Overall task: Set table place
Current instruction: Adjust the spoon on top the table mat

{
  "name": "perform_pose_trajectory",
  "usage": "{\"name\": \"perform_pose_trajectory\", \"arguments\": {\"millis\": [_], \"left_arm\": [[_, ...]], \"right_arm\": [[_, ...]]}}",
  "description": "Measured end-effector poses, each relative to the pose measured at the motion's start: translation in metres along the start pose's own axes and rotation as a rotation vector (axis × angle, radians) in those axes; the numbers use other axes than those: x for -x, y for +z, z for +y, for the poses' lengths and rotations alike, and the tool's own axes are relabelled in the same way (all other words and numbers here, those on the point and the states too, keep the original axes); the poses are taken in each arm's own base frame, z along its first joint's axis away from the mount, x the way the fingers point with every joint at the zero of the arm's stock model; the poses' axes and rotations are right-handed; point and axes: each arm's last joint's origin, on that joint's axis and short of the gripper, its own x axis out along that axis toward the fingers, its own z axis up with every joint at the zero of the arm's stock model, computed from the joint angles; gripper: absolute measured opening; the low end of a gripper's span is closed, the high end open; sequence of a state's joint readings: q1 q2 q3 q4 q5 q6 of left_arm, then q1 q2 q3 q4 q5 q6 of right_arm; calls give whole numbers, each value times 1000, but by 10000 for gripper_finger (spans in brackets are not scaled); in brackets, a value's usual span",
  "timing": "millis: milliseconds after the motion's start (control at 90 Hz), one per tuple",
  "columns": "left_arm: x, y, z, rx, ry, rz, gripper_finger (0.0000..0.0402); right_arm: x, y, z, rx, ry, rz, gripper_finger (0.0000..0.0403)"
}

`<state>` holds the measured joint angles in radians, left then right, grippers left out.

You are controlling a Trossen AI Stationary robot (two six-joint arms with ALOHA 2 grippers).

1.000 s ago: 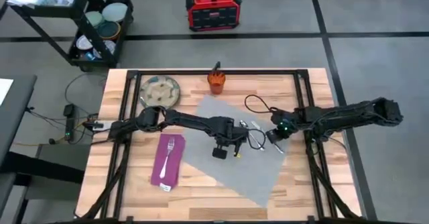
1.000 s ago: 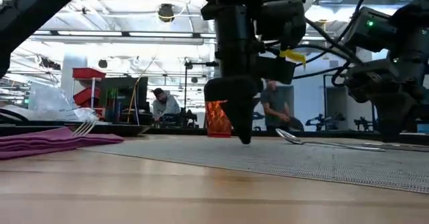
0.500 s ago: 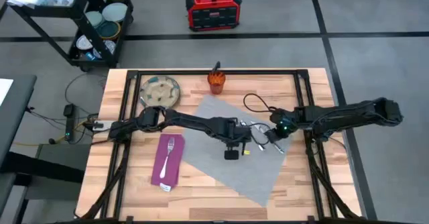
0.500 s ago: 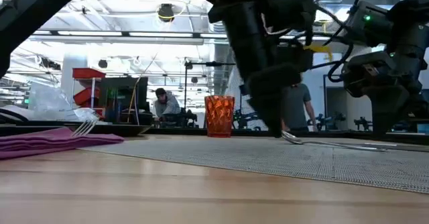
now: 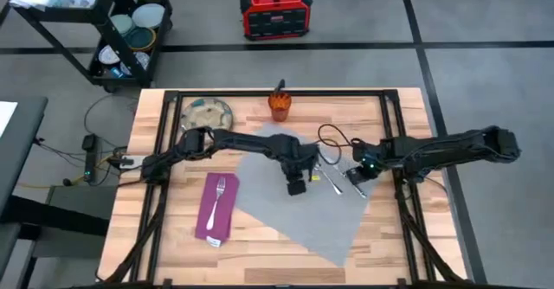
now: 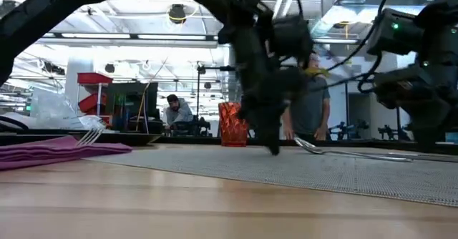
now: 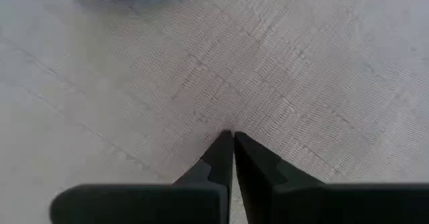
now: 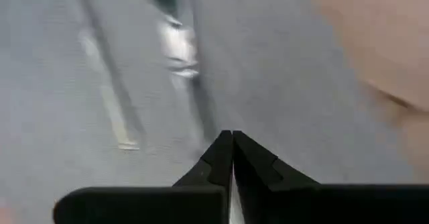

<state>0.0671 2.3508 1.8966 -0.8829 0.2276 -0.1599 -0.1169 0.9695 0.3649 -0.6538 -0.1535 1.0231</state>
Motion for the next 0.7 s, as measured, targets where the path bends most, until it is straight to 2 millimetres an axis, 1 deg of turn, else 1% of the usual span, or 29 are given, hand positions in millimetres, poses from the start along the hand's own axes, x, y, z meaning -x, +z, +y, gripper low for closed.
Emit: {"name": "perform_pose_trajectory", "arguments": {"millis": [111, 178, 267, 422, 600, 644, 700], "left_arm": [[-5, -1, 5, 43, -40, -10, 0], [-5, 0, 9, 80, -48, -23, 0], [-4, 9, 17, 117, -62, -97, 0], [0, 16, 38, 201, -88, -155, 0], [4, 18, 54, 252, -88, -175, 0], [5, 19, 57, 255, -90, -179, 0], [6, 19, 61, 259, -105, -179, 0]], "right_arm": [[2, -2, 3, 16, 16, -2, 0], [3, -3, 5, 13, 22, 2, 0], [2, -7, 5, 14, 16, 43, 0], [2, -16, 9, 26, 33, 105, 0], [2, -21, 30, 89, 222, 108, 0], [3, -21, 33, 79, 244, 84, 0], [2, -20, 34, 47, 231, 45, 0]]}}
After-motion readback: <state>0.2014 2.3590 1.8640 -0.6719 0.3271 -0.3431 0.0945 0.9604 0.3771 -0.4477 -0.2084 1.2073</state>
